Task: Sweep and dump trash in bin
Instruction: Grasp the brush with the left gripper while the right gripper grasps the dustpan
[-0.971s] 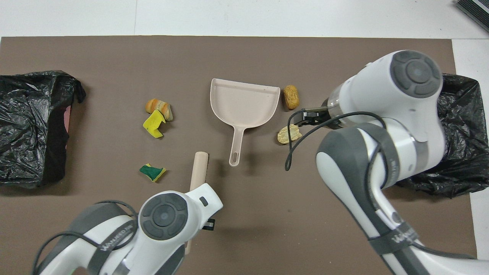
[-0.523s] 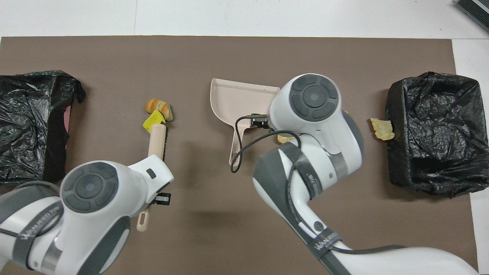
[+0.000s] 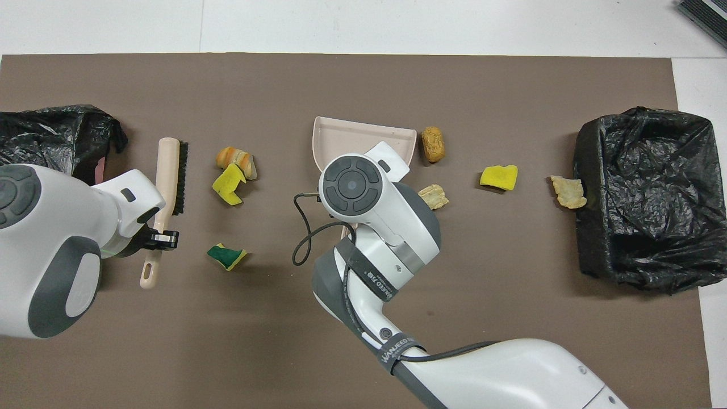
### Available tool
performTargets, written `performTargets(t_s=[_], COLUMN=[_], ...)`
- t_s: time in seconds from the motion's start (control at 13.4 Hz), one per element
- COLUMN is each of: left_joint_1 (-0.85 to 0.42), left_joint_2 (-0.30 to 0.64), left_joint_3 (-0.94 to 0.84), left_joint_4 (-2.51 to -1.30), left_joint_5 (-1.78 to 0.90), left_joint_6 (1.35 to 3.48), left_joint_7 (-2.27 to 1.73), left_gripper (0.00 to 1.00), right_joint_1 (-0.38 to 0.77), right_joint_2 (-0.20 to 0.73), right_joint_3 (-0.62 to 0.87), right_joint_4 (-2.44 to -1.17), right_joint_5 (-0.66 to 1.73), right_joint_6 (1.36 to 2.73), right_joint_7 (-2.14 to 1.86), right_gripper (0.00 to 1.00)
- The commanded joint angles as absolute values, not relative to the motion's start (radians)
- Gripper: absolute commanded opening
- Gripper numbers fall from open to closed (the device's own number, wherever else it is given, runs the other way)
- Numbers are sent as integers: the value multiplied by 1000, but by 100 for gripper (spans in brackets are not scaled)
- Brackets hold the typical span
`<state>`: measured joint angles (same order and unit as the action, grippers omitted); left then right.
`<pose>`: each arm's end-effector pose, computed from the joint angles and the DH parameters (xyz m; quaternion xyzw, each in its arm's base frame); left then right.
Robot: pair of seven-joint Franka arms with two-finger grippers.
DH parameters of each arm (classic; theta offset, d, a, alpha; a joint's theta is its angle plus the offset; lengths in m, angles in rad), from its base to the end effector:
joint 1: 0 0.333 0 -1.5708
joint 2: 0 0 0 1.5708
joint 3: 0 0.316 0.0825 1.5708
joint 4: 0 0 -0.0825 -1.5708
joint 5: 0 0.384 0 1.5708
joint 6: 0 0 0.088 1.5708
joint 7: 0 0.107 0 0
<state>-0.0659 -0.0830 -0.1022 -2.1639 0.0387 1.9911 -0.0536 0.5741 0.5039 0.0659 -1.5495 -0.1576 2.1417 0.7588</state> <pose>0.5026 -0.0835 0.4246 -0.9966 0.0654 0.0425 0.0264 0.5699 0.4075 0.3668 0.9973 -0.0245 0.0681 0.0112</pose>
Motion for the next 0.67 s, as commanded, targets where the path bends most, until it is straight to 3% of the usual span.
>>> performTargets(t_s=[0.0,0.15,0.22,0.45,0.6], left_joint_1=[-19,5,5,-41,-64], left_joint_2=[-35,-20,-18,21,21], left_joint_3=[-110,-110,-110,-117,-115], left_joint_4=[-2146,-2148,-2151,-2161,-2160], left_joint_5=[57,57,55,54,54], left_joint_6=[2037,2077,2077,2112,2112], left_joint_7=[-51,-61,-63,-147,-152], left_gripper=[0,0,0,0,0], right_joint_1=[575,575,575,586,588], right_joint_2=[489,473,469,468,463], right_joint_3=[66,66,67,75,89], right_joint_4=[-1581,-1614,-1617,-1608,-1600], right_joint_5=[-175,-167,-167,-166,-166], right_joint_6=[2148,2148,2146,2106,2077], right_joint_7=[772,770,770,770,769], right_gripper=[72,70,61,0,0])
